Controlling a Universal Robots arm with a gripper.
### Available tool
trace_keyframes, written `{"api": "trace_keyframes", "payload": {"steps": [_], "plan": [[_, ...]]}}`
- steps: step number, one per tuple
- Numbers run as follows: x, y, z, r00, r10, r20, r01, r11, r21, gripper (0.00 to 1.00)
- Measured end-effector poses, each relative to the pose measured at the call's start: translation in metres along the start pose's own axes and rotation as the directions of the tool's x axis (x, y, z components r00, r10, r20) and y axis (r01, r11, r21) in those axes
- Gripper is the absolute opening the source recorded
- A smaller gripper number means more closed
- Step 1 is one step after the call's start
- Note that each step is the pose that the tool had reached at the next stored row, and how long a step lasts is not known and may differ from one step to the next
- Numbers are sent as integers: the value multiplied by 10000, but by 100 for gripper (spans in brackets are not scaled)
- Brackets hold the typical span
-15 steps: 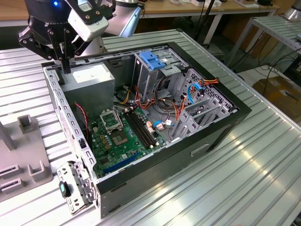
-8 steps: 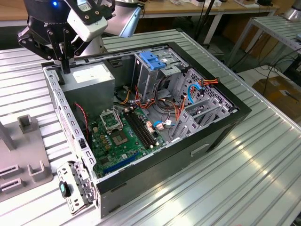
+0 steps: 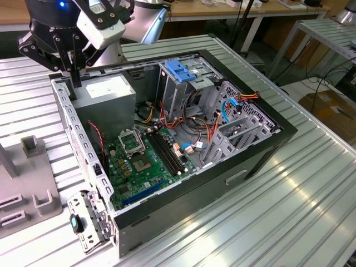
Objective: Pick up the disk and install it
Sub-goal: 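Reach for the disk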
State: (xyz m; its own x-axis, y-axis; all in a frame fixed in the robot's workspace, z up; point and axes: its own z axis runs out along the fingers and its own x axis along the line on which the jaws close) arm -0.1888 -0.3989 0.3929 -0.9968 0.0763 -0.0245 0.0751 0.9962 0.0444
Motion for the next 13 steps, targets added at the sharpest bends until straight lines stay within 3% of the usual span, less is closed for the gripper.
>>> {"api": "trace_keyframes", "payload": {"steps": [13], "plan": [[55, -4, -2, 10000, -1, 0, 1, 10000, 1, 11]]}}
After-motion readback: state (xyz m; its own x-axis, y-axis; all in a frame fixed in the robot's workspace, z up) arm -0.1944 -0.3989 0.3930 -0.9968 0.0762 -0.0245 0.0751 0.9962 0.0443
